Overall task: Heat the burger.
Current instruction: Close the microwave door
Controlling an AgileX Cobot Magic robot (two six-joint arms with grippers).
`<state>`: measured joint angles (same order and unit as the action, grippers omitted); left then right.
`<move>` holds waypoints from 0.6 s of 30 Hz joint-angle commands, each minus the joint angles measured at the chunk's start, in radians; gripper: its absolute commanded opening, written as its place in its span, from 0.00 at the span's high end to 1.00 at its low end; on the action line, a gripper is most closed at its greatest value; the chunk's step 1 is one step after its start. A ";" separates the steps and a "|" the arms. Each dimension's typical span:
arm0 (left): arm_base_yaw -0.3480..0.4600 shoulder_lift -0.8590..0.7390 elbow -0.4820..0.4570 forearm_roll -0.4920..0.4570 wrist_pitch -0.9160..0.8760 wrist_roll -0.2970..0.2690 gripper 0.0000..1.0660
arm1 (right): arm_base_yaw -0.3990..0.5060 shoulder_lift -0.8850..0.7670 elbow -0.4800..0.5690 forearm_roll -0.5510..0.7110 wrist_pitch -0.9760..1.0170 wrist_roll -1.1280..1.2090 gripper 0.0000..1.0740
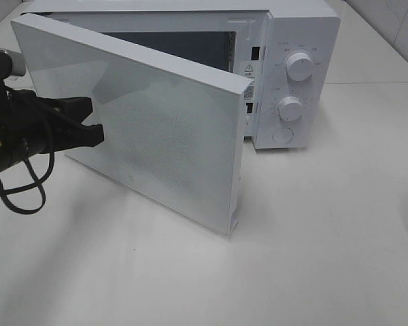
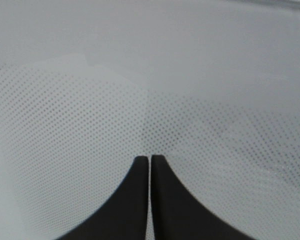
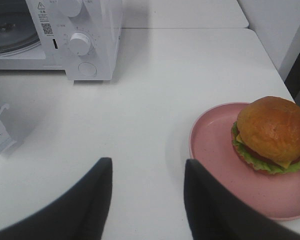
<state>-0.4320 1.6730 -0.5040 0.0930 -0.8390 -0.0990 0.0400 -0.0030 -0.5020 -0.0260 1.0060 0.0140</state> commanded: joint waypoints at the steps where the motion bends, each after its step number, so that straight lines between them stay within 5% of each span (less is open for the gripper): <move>1: -0.036 0.026 -0.051 -0.021 -0.010 0.001 1.00 | -0.003 -0.031 0.003 0.003 -0.006 -0.014 0.59; 18: -0.145 0.151 -0.180 -0.140 -0.005 0.027 1.00 | -0.003 -0.031 0.003 0.003 -0.006 -0.014 0.59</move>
<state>-0.5700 1.8230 -0.6740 -0.0310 -0.8390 -0.0750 0.0400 -0.0030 -0.5020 -0.0260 1.0060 0.0140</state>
